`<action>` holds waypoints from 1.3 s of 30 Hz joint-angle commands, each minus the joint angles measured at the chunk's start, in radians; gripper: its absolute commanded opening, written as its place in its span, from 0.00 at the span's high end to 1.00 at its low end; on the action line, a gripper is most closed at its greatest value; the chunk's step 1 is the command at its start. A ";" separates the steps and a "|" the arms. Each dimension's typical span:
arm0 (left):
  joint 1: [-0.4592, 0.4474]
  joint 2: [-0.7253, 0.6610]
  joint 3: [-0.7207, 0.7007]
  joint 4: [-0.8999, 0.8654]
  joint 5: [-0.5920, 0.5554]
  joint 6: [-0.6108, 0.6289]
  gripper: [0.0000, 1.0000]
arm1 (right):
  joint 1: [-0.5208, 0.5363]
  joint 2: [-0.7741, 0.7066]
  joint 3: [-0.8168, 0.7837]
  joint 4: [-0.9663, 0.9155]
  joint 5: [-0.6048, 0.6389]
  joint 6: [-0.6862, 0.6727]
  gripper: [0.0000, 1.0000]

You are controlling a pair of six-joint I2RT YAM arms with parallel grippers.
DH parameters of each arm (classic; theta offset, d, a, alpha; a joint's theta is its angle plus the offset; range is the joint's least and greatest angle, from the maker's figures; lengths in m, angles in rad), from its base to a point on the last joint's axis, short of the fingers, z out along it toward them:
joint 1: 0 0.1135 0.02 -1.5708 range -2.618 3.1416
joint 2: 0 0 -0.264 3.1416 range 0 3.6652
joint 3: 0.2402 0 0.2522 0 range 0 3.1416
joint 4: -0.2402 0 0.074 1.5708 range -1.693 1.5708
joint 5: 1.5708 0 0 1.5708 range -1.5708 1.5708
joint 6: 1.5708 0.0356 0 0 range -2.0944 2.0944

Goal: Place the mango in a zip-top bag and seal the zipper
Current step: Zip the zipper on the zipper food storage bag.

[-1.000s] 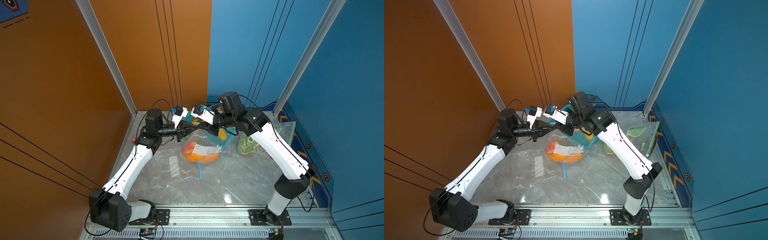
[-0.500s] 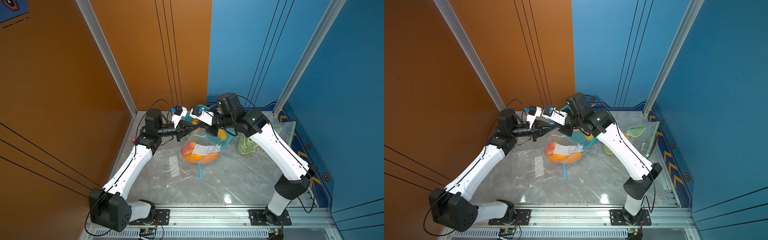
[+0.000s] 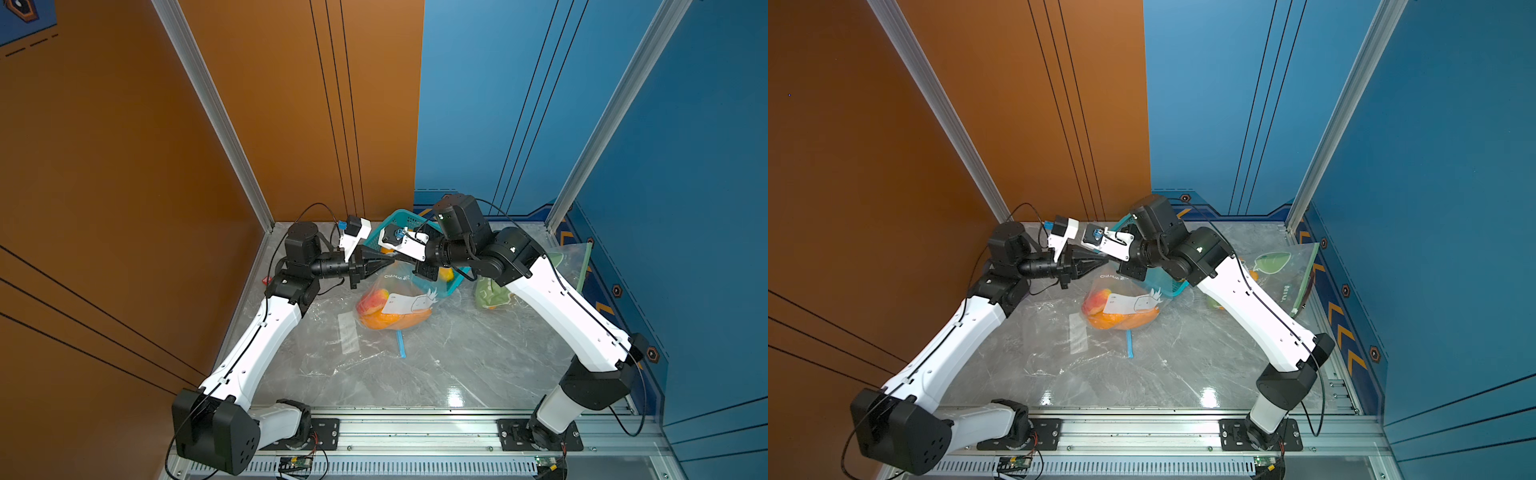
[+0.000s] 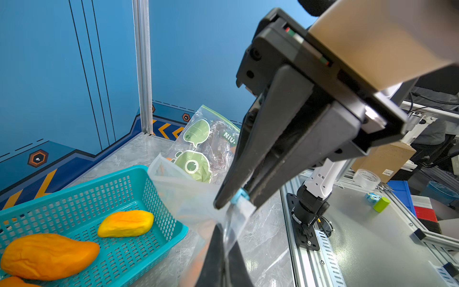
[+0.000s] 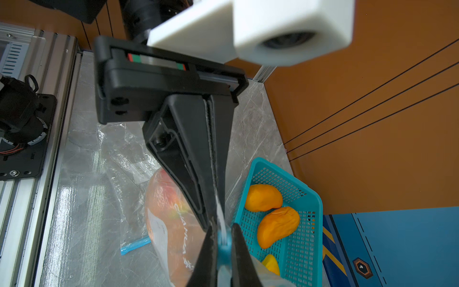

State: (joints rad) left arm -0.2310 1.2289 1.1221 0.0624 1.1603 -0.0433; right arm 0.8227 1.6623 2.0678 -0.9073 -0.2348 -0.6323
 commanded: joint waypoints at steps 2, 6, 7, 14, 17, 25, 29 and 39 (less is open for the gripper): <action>0.048 -0.055 -0.009 0.026 0.081 -0.033 0.77 | -0.040 -0.102 -0.025 -0.098 0.103 0.010 1.00; 0.039 -0.090 -0.038 0.028 0.044 -0.023 0.40 | -0.039 -0.097 -0.044 -0.065 0.078 0.028 1.00; 0.037 -0.093 -0.039 0.027 0.031 -0.022 0.39 | -0.037 -0.092 -0.043 -0.064 0.077 0.032 1.00; -0.023 -0.045 0.012 0.026 -0.044 -0.036 0.40 | -0.036 -0.069 -0.034 -0.059 0.070 0.034 1.00; -0.057 -0.011 0.034 0.027 -0.064 -0.017 0.39 | -0.036 -0.062 -0.034 -0.059 0.070 0.036 1.00; -0.116 0.065 0.108 0.028 -0.108 -0.005 0.41 | -0.035 -0.054 -0.040 -0.059 0.055 0.037 1.00; -0.125 0.087 0.136 0.028 -0.110 -0.009 0.56 | -0.034 -0.048 -0.043 -0.060 0.048 0.037 1.00; -0.126 0.093 0.151 0.028 -0.110 -0.005 0.84 | -0.033 -0.039 -0.038 -0.059 0.039 0.039 1.00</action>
State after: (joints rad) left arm -0.3485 1.3113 1.2407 0.0841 1.0542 -0.0505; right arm 0.7853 1.6154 2.0319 -0.9615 -0.1787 -0.6205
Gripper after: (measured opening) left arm 0.181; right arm 0.098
